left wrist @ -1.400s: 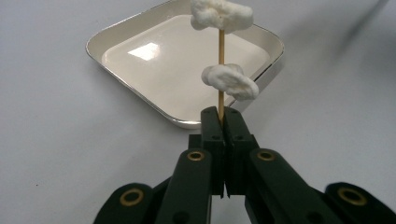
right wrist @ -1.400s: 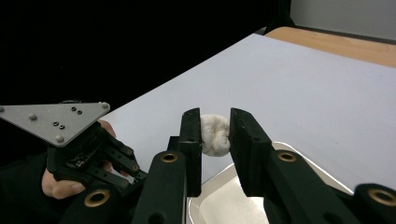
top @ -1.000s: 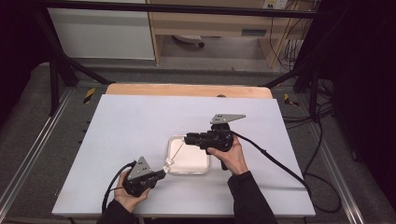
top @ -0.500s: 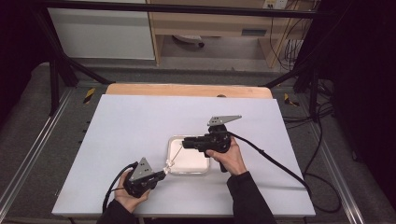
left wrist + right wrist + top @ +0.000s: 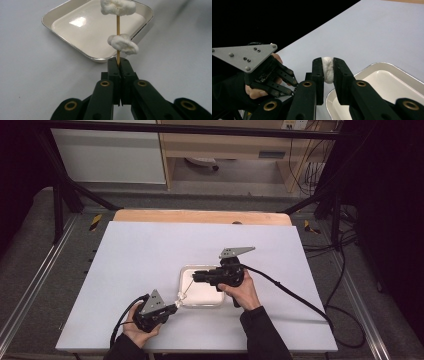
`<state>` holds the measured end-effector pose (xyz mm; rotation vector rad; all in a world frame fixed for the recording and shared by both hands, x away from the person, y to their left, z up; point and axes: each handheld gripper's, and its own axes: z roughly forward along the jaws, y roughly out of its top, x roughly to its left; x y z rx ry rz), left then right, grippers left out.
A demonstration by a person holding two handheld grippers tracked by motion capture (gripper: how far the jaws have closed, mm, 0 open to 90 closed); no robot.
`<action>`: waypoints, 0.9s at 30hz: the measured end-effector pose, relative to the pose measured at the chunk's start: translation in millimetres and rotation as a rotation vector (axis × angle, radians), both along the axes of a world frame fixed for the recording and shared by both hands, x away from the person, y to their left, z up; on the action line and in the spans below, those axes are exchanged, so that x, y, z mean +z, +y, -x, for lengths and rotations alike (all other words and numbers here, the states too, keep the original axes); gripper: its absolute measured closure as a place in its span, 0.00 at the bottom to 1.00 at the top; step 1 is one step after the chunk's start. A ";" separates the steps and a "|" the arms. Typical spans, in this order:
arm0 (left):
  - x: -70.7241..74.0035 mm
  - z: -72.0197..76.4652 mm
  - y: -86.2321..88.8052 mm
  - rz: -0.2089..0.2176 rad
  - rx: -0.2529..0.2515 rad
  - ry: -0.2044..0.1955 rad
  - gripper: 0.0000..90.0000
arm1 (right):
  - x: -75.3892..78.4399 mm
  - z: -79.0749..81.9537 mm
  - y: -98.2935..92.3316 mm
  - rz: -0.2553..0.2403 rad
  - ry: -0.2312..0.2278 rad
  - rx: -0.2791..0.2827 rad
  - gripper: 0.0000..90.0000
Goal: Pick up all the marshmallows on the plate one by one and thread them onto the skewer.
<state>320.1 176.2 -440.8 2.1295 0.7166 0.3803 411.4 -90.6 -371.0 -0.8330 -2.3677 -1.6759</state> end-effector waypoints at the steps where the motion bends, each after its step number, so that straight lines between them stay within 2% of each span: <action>1: -0.1 0.1 0.0 0.002 0.001 0.001 0.99 | -0.7 0.5 0.4 -0.003 -0.001 0.003 0.89; 15: -0.6 0.6 0.2 0.021 0.014 0.011 0.99 | -7.5 5.5 4.2 -0.025 -0.008 0.007 0.91; 20: -0.2 1.2 0.5 0.044 0.012 0.020 0.99 | -9.6 7.0 5.8 -0.041 -0.011 0.003 0.91; 27: -1.3 2.0 -1.1 0.046 0.010 0.023 0.99 | -13.5 9.5 8.8 -0.060 -0.019 0.003 0.91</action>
